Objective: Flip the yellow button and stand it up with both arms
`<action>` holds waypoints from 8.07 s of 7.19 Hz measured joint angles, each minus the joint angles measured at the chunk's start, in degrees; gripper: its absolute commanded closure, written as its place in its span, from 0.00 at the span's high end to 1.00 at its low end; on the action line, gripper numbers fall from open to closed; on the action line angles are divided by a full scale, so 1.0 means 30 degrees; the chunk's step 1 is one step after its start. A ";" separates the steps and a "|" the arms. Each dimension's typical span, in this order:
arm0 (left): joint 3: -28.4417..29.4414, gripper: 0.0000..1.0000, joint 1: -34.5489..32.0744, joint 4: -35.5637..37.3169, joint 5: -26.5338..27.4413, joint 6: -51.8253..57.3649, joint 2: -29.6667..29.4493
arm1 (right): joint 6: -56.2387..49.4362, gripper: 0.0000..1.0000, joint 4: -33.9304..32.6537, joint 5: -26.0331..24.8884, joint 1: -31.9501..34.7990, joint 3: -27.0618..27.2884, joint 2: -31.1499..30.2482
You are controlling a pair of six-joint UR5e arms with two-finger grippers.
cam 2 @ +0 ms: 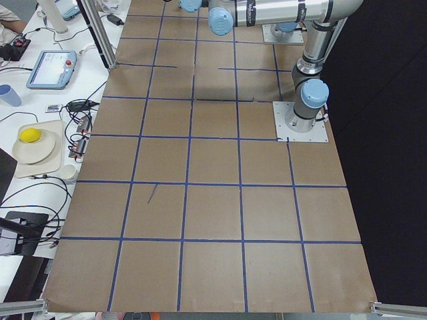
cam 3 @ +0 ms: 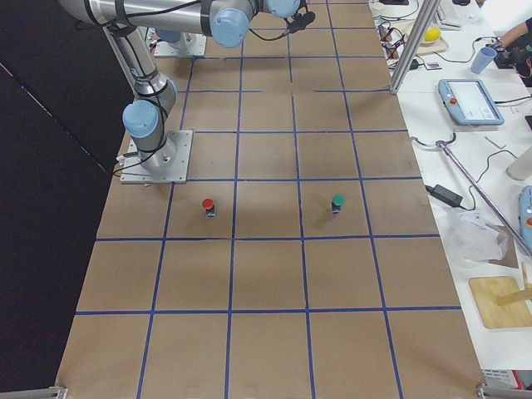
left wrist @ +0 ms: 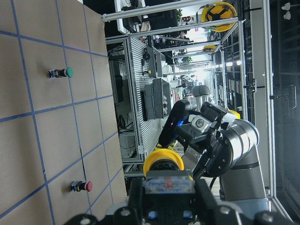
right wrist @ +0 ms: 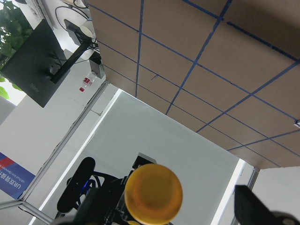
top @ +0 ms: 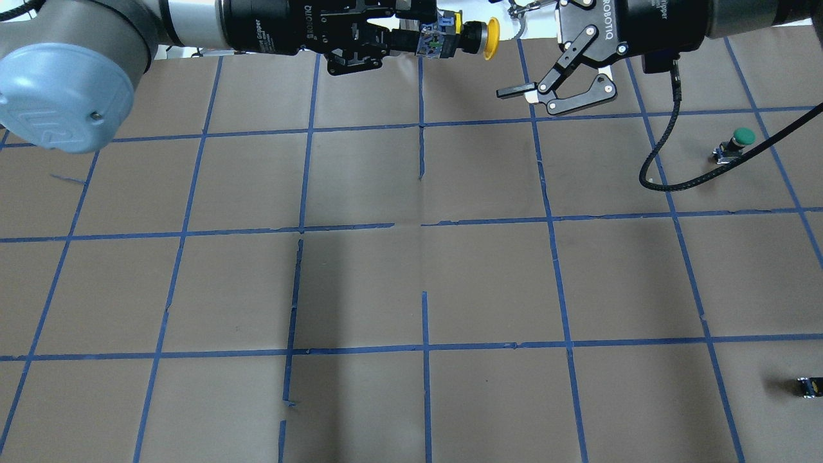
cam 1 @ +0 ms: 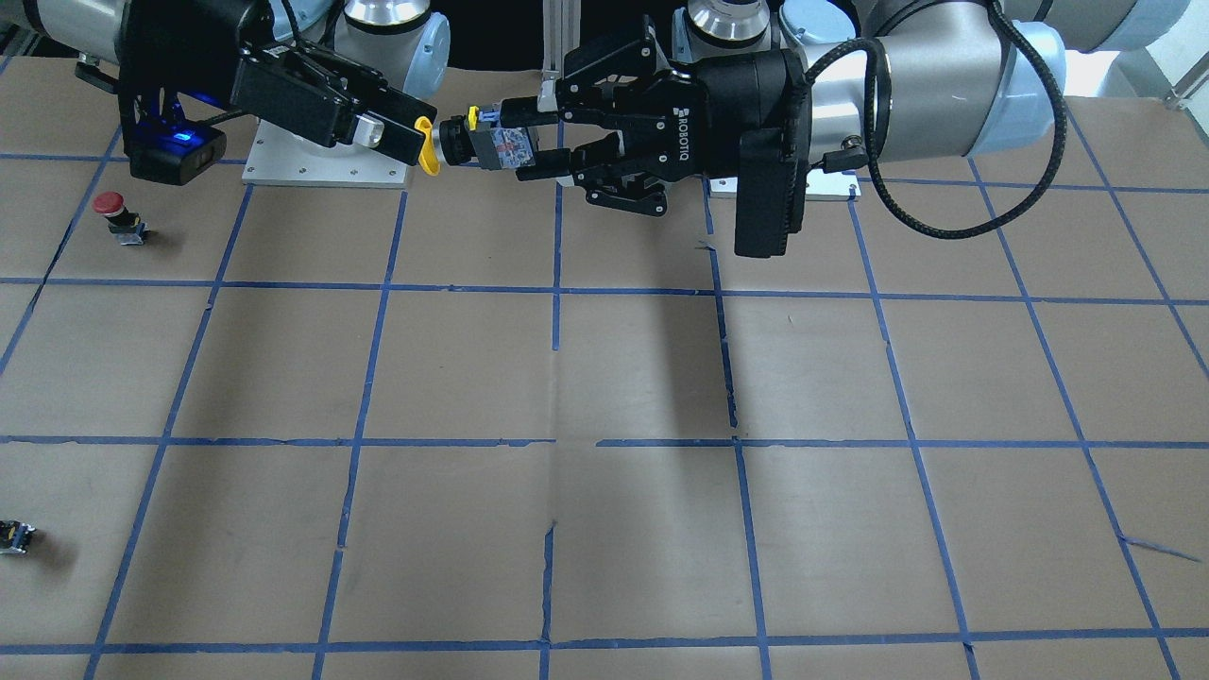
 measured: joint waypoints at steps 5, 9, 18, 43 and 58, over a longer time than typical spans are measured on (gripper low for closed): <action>-0.0025 0.05 0.0016 0.0012 0.0010 0.0007 -0.0012 | 0.0026 0.26 -0.0005 0.0713 0.0086 -0.0069 0.0293; -0.0005 1.00 -0.0008 0.0001 0.0200 -0.0758 0.0018 | 0.0009 0.24 0.0017 0.1132 0.0061 -0.0104 0.0295; 0.0615 1.00 -0.0060 0.2315 1.1041 -0.2637 -0.0004 | -0.6733 0.08 -0.2615 -0.6748 -0.3051 0.0252 0.1087; 0.1101 1.00 -0.0688 0.1705 2.6723 -0.2301 0.0312 | -0.8701 0.82 -1.4810 -3.1294 -0.5692 0.5720 0.7602; 0.1581 1.00 -0.0745 0.1371 2.6855 -0.2359 0.0476 | -1.3271 1.00 0.0134 -2.2005 -0.0922 -0.2740 0.2480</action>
